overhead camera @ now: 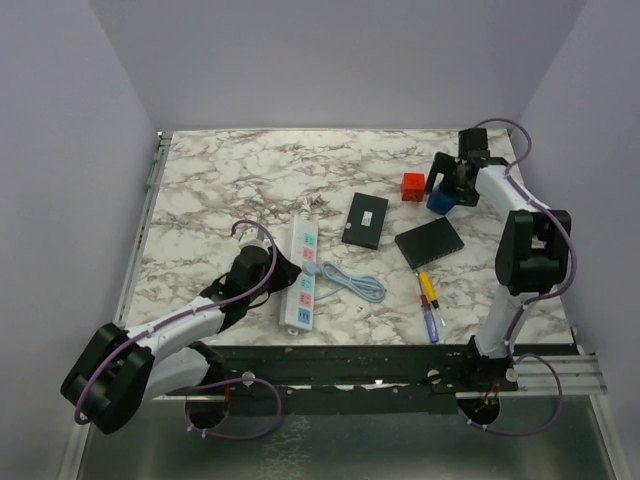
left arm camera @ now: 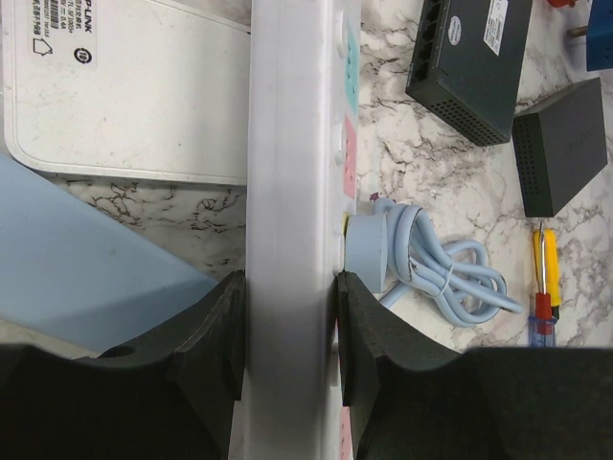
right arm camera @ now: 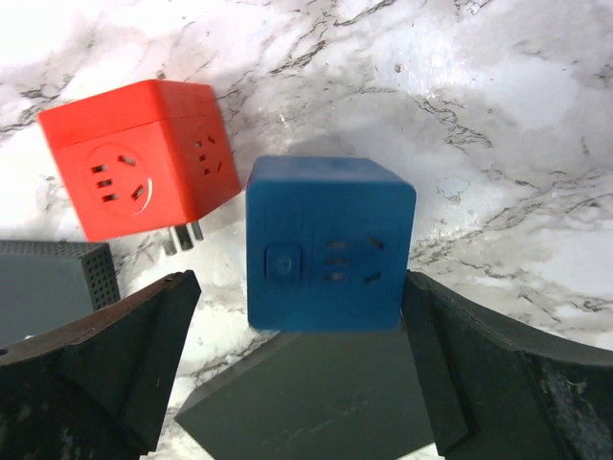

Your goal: Pull the plug off the socket

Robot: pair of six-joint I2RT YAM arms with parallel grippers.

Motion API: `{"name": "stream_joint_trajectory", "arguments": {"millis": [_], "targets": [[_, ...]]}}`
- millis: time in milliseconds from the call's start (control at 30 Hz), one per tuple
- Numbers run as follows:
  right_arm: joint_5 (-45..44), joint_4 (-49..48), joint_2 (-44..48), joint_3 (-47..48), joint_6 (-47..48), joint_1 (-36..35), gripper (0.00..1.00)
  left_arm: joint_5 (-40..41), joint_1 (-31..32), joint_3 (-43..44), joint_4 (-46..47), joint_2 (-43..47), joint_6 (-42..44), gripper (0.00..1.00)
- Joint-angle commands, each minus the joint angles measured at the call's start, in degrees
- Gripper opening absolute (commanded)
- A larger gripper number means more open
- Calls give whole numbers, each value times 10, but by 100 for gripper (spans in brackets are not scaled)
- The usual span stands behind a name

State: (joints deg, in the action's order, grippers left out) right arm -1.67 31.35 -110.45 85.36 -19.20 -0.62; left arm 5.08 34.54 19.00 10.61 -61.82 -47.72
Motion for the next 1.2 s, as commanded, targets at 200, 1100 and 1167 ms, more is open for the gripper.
{"name": "stream_joint_trajectory", "arguments": {"millis": [200, 1100, 1167], "targets": [[9, 3, 109, -30, -3, 4, 100, 7, -8, 2, -51, -22, 25, 0], [370, -170, 379, -278, -5, -75, 98, -50, -8, 8, 36, -53, 67, 0], [369, -180, 384, -298, 10, -107, 97, -82, -9, 21, 33, -64, 90, 0]]}}
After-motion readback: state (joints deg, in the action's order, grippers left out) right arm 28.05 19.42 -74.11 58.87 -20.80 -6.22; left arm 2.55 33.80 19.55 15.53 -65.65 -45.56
